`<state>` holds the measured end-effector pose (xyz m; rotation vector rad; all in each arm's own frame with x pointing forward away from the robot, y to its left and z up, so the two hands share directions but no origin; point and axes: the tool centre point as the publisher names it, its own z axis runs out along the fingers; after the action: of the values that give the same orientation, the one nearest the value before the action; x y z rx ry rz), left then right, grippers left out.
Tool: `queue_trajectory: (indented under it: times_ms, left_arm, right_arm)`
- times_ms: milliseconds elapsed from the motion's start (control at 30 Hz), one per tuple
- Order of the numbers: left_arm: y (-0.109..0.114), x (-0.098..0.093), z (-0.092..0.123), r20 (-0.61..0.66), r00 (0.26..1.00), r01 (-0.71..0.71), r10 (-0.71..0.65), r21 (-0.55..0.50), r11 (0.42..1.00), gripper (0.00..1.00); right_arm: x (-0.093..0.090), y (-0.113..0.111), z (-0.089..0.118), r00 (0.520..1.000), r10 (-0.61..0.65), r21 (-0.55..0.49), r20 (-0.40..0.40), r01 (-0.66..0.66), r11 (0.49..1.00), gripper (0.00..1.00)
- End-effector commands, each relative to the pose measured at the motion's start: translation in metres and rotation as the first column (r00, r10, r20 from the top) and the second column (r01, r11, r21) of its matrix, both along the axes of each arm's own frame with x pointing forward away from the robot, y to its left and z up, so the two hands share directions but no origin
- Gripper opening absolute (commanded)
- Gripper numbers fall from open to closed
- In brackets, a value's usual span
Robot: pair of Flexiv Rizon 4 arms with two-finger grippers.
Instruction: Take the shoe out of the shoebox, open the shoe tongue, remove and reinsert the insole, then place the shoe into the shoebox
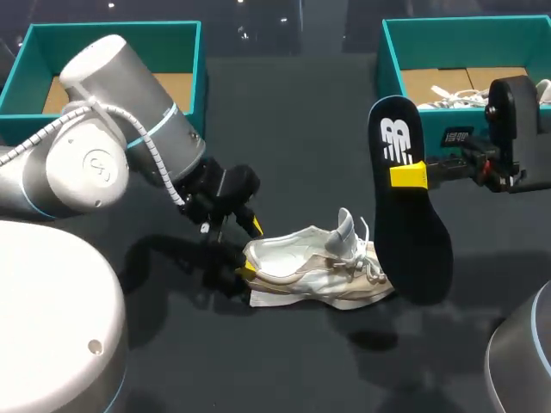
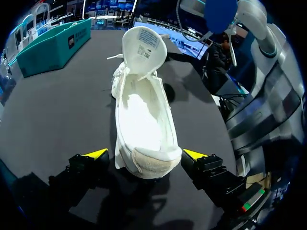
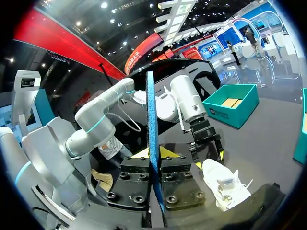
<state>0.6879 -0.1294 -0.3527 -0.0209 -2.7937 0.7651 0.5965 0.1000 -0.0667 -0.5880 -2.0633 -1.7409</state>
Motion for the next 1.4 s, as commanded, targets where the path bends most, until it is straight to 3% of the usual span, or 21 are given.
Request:
queue_trajectory:
  times_ms: [33, 600, 1167, 1400]
  left_arm:
    - [-0.003, -0.008, 0.011, 0.055, 0.998, -0.013, 0.008, 0.085, 0.996, 1.0]
    - [-0.015, -0.007, 0.008, 0.141, 0.99, -0.022, -0.02, 0.291, 0.956, 1.0]
    - [-0.031, 0.003, 0.022, 0.128, 0.991, -0.016, -0.032, 0.356, 0.934, 1.0]
    - [-0.051, 0.021, 0.025, 0.156, 0.987, -0.026, -0.034, 0.364, 0.931, 1.0]
  right_arm:
    - [0.0, 0.001, -0.001, 1.0, -0.001, 0.0, 0.0, 0.001, 1.0, 0.0]
    - [0.0, 0.001, -0.001, 1.0, -0.001, 0.0, 0.0, 0.001, 1.0, 0.0]
    - [0.0, 0.001, -0.001, 1.0, -0.001, 0.0, 0.0, 0.001, 1.0, 0.0]
    - [0.0, 0.001, -0.001, 1.0, -0.001, 0.0, 0.0, 0.001, 1.0, 0.0]
